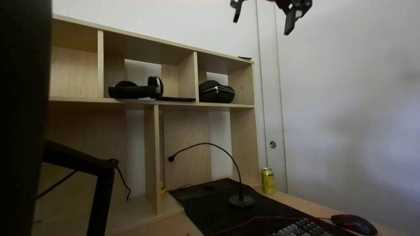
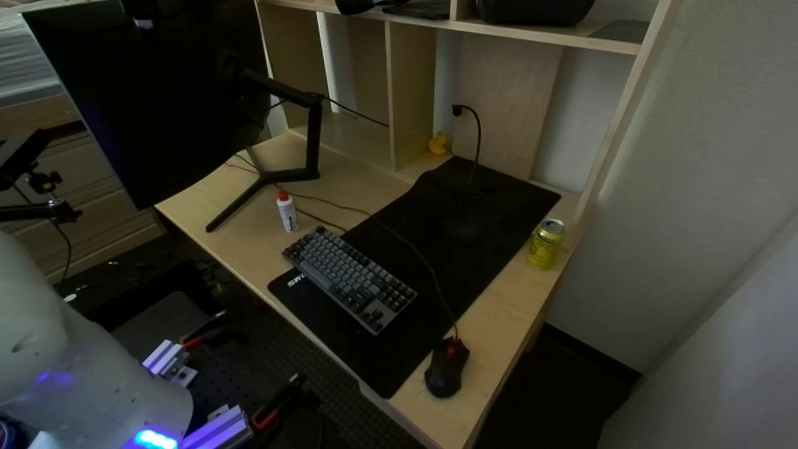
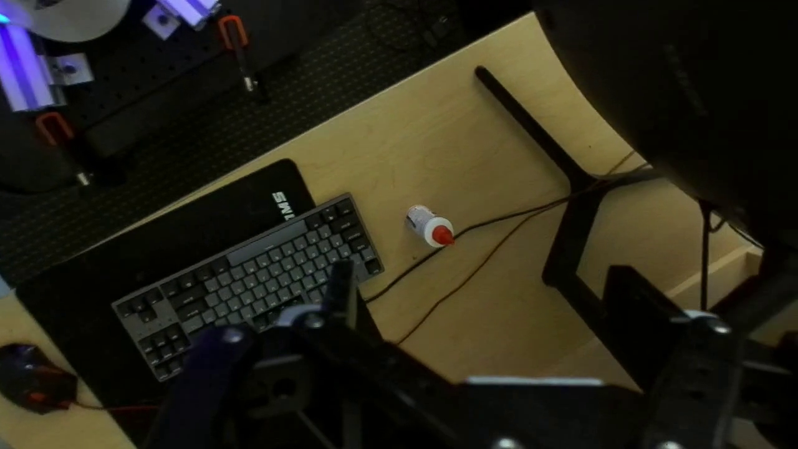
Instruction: Remove the headsets from the top shelf on the left and place them on the desk
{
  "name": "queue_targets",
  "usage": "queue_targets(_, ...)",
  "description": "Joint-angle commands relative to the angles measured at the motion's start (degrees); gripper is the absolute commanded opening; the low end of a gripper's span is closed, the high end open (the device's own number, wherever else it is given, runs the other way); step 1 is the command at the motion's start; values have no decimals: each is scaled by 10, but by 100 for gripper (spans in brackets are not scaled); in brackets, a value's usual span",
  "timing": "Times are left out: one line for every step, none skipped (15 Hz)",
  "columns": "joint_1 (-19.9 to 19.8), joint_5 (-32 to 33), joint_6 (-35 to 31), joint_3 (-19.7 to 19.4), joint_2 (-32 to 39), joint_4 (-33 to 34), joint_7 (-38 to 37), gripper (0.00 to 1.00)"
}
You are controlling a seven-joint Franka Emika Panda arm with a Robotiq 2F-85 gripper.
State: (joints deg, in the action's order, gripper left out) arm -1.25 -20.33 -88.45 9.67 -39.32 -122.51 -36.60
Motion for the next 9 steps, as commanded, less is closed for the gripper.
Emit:
queue_targets(-15,-72,-113,15,112,21,-56,100)
queue_targets(-10,-89,-153,16,144,32,-72,100)
queue_targets(-4,-100,-196,18,179,48,-90,100)
queue_targets(3,-106,-228,18,209,62,-103,100)
queue_targets(9,-108,-244,14,226,72,-114,100)
queue_targets(17,-109,-248,9,238,77,-123,100)
queue_targets(22,-91,-243,0,204,45,-104,100)
queue_targets(25,-93,-248,0,224,57,-112,100)
queue_targets(27,-94,-249,-1,235,65,-116,100)
